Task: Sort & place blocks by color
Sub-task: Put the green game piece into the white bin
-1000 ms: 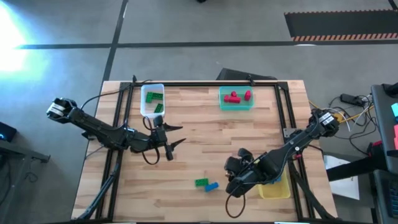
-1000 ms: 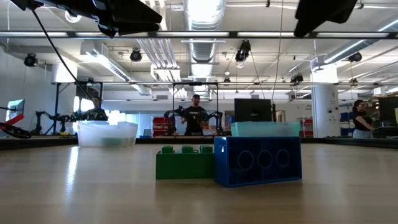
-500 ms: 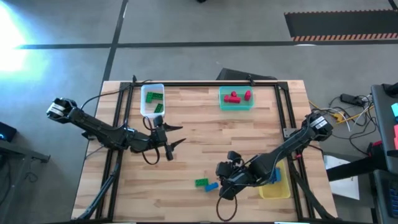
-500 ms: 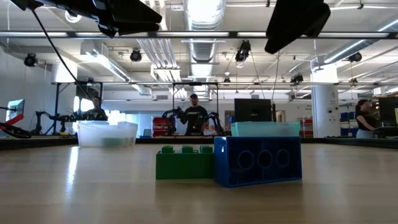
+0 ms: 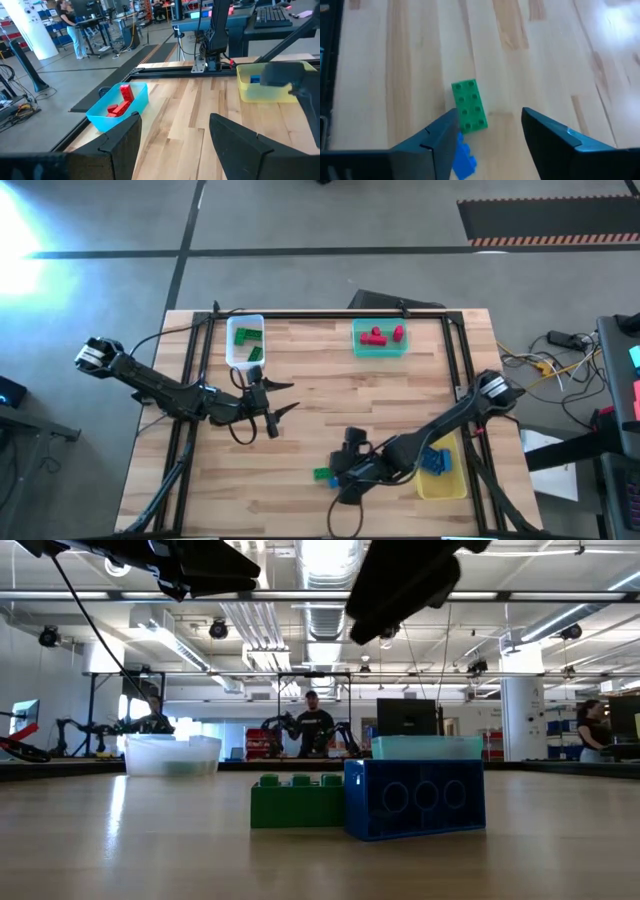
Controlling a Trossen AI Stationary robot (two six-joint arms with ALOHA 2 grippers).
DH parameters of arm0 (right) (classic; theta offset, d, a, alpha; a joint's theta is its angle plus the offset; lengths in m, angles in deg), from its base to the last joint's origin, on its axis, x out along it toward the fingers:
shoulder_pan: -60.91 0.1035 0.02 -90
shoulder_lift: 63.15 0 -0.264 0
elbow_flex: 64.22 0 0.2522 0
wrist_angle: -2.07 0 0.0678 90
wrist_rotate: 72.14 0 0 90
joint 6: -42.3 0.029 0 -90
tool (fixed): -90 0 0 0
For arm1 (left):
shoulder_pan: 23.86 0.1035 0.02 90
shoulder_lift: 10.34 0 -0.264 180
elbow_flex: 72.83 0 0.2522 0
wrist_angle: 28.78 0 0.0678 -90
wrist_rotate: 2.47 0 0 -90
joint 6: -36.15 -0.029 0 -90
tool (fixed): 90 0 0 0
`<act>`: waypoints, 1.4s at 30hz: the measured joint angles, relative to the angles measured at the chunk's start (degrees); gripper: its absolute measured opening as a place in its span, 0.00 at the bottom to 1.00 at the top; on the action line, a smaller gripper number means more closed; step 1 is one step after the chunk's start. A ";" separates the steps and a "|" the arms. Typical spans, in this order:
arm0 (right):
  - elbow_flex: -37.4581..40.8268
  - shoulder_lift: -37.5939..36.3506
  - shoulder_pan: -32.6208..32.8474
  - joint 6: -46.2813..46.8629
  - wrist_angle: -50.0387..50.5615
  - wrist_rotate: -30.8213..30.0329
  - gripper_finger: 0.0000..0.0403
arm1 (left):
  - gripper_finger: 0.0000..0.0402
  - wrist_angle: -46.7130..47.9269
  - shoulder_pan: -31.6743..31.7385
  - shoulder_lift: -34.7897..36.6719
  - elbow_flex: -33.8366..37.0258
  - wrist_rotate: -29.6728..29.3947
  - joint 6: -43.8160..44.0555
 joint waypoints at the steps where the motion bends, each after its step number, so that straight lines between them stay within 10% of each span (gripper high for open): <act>1: -1.11 1.08 -0.25 -1.16 0.19 -0.08 0.52 | 0.54 0.00 0.00 0.00 0.01 0.00 0.00; 31: -22.30 23.59 -6.75 -9.99 12.43 15.73 0.58 | 0.54 0.09 0.00 0.00 0.05 0.00 0.01; 42: -21.86 23.95 -7.25 -11.01 11.41 16.82 0.32 | 0.54 0.17 0.00 0.00 0.05 0.00 0.01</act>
